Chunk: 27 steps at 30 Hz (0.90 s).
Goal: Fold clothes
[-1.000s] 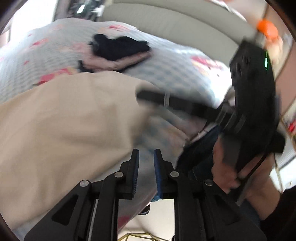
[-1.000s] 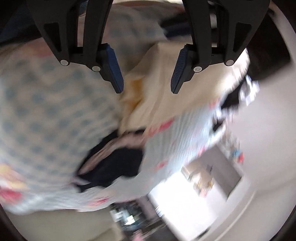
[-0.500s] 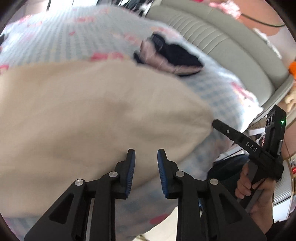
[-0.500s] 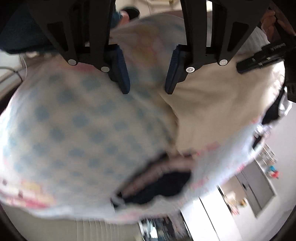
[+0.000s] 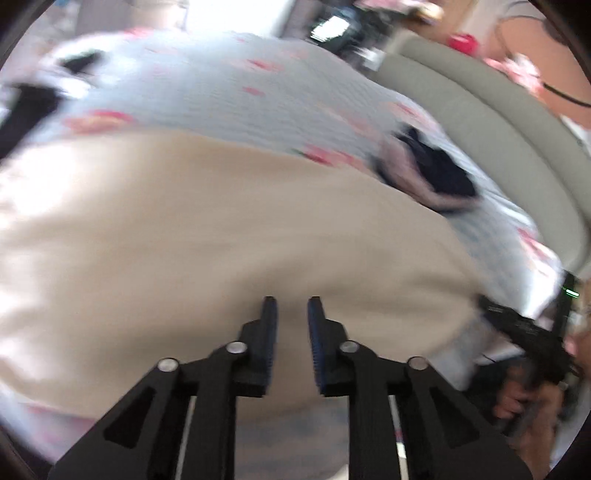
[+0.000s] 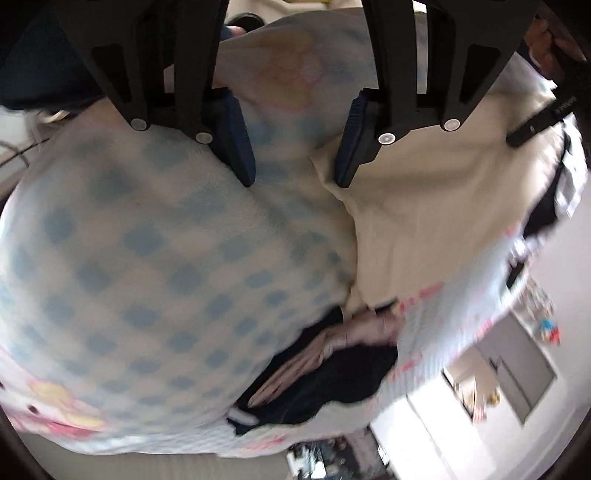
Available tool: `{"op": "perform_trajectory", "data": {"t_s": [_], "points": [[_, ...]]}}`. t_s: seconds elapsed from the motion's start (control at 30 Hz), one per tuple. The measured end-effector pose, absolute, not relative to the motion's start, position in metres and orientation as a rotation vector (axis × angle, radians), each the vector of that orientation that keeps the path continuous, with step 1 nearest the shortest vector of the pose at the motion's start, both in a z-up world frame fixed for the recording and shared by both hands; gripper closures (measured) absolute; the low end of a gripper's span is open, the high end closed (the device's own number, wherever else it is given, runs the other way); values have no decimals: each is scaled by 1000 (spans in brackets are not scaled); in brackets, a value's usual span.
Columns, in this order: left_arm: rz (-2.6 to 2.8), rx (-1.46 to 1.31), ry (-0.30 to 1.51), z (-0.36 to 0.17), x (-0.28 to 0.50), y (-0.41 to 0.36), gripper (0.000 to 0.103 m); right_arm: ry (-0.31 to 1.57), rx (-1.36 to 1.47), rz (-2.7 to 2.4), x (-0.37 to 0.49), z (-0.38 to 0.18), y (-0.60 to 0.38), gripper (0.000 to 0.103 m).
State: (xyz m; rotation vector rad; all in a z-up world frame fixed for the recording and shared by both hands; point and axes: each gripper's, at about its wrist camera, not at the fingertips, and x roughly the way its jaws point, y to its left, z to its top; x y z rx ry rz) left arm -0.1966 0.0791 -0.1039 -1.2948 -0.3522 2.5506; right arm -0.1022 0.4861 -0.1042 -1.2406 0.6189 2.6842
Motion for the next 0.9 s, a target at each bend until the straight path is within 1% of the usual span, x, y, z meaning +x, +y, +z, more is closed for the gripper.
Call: {"op": "perform_trajectory", "data": {"t_s": [0.03,0.07,0.1,0.13,0.17,0.2,0.27,0.3,0.4,0.5,0.63,0.67,0.73,0.77,0.8,0.83,0.87,0.9], "points": [[2562,-1294,-373,-102,-194,67,79,586,-1208,2703,-103,-99,480,55],[2573,-1292,-394,-100,-191,54,76,518,-1165,2745,-104,-91,470,52],[2583,-1295,-413,-98,-189,42,69,446,-1137,2795,-107,-81,460,50],[2582,-1326,-423,-104,-187,34,66,374,-1133,2842,-109,-77,446,49],[2582,-1358,-431,-109,-186,26,66,311,-1173,2851,-114,-79,433,45],[2597,-1397,-419,-115,-184,19,67,255,-1214,2848,-119,-83,423,45],[2609,-1423,-422,-122,-178,4,76,210,-1315,2753,-131,-99,420,45],[2619,-1421,-440,-123,-176,-4,82,209,-1355,2710,-135,-106,421,45],[2744,-1471,-422,-120,-172,-28,83,471,-1348,2666,-128,-108,452,45],[2796,-1456,-500,-118,-168,-52,82,659,-1344,2674,-130,-112,463,42],[2813,-1460,-614,-121,-169,-89,82,627,-1311,2738,-134,-103,450,39],[2842,-1457,-603,-118,-167,-97,82,600,-1281,2777,-135,-99,442,39],[2937,-1515,-571,-117,-161,-113,82,473,-1277,2812,-138,-97,424,29],[2932,-1528,-649,-117,-158,-123,84,407,-1286,2818,-140,-97,414,24],[2926,-1540,-728,-117,-156,-133,84,347,-1343,2778,-145,-105,408,25],[2923,-1548,-794,-116,-153,-141,86,343,-1391,2736,-149,-114,407,27],[2968,-1530,-759,-110,-151,-140,86,350,-1429,2701,-152,-121,407,27],[3000,-1499,-706,-104,-147,-135,80,404,-1419,2697,-153,-120,411,27]]}}
